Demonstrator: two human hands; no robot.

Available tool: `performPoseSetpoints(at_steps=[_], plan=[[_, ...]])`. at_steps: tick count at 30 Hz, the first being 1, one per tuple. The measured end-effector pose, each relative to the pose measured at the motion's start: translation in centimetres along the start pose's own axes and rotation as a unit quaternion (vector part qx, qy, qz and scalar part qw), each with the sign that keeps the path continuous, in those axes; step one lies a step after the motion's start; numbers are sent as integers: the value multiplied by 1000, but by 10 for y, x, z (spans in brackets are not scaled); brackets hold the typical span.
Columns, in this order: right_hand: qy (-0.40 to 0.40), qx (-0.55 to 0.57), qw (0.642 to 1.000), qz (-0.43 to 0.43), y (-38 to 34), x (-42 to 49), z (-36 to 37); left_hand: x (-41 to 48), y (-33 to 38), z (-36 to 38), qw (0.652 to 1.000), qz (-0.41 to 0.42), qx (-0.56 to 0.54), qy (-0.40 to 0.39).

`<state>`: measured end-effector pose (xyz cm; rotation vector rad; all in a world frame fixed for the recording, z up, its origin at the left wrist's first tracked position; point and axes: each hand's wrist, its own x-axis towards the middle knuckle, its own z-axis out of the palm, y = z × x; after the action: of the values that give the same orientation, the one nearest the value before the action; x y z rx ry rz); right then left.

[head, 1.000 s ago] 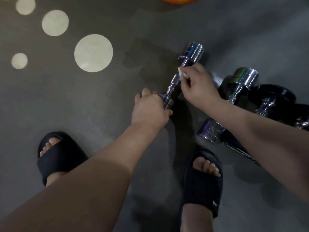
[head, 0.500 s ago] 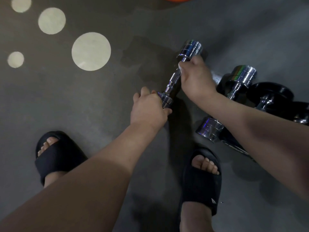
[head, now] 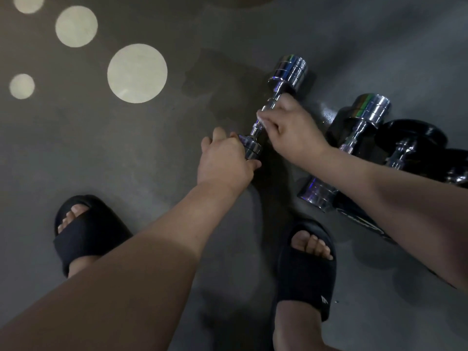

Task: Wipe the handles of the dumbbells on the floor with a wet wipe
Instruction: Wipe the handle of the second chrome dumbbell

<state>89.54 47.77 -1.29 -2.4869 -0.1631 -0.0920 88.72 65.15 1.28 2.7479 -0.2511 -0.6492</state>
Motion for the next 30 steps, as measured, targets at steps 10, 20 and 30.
performPoseSetpoints(at_steps=[10, 20, 30], plan=[[-35, 0, 999, -39, 2, 0, 0, 0, 0, 0, 1000, 7, 6, 4], [-67, 1, 995, -73, 6, -2, -3, -1, -3, 3, 1000, 13, 6, 5], [-74, 8, 991, -110, 9, -1, -5, -2, -3, 3, 1000, 12, 3, 6]])
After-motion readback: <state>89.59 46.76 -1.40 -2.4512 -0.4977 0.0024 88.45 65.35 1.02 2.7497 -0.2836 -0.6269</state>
